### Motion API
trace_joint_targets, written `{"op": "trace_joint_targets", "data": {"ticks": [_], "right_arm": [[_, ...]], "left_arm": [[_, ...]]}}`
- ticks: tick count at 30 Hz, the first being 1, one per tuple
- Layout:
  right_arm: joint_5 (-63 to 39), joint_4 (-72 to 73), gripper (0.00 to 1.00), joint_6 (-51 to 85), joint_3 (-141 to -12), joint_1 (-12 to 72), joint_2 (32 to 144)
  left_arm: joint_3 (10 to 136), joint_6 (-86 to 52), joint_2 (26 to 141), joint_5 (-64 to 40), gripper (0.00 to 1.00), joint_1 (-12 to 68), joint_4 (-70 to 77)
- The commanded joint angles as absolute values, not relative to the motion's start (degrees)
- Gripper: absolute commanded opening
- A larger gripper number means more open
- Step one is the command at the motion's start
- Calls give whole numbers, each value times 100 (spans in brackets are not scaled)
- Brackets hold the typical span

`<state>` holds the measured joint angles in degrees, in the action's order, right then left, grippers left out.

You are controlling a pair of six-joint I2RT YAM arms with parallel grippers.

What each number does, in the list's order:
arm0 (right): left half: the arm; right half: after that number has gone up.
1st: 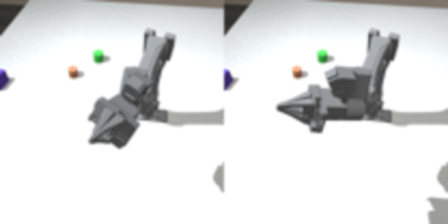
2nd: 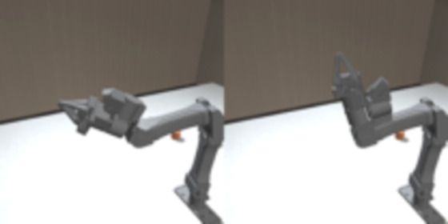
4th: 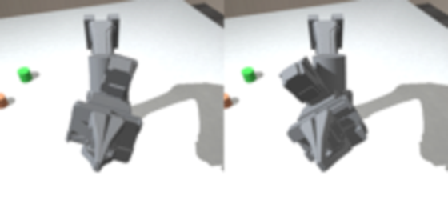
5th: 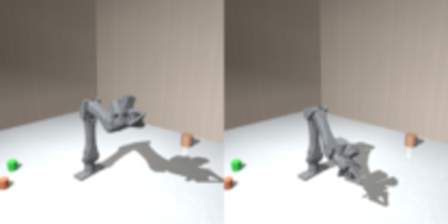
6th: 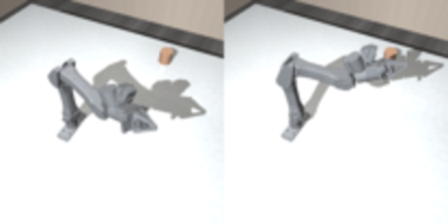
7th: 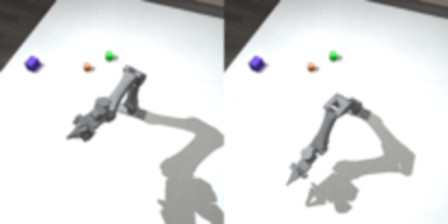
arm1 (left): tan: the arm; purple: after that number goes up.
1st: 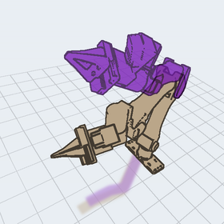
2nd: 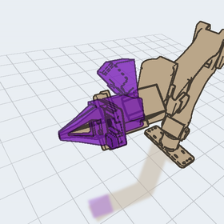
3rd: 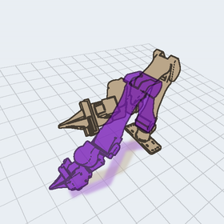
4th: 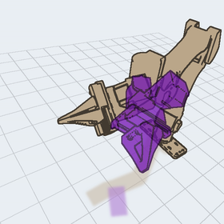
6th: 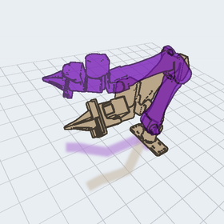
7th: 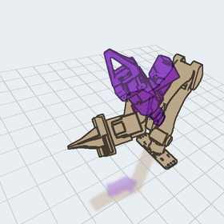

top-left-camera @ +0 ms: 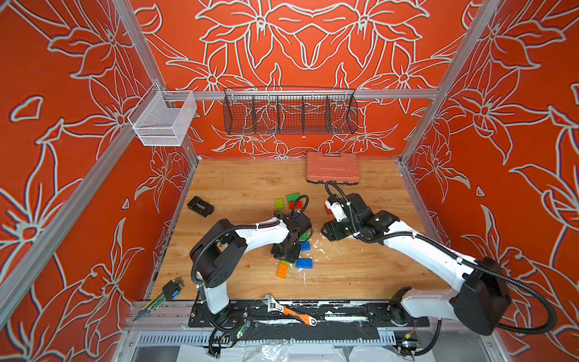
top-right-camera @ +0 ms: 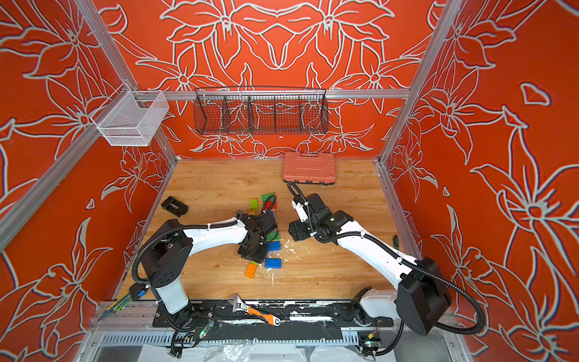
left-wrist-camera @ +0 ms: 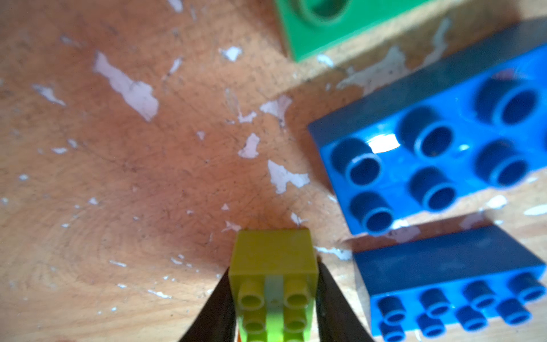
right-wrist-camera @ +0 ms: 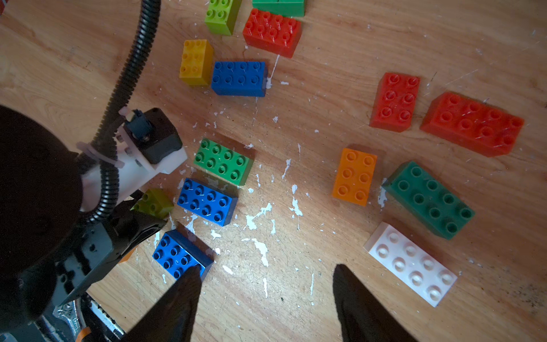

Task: Assemble a rectangle with lego
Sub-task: Place the lego brick at the center of the board.

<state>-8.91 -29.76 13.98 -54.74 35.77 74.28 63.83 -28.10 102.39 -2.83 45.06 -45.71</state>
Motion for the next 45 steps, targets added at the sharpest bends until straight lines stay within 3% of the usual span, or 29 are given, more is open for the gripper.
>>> {"op": "trace_joint_targets", "data": {"ticks": [1,26,32,36,45], "right_arm": [[-817,-3008,73,1415,-5572,3625,7482],[-800,-3023,73,1398,-5590,3678,7543],[-782,-3024,73,1372,-5599,3691,7541],[-653,-3104,73,1197,-5657,3696,7541],[-517,-3226,73,846,-5895,3691,7532]], "left_arm": [[6278,-2883,10239,-194,40,4522,-4693],[6169,-3038,10169,-191,36,4434,-4638],[6196,-2987,10144,-230,43,4438,-4658],[6178,-3057,10029,-132,57,4430,-4704],[6271,-3101,9748,-149,60,4413,-4994]]}}
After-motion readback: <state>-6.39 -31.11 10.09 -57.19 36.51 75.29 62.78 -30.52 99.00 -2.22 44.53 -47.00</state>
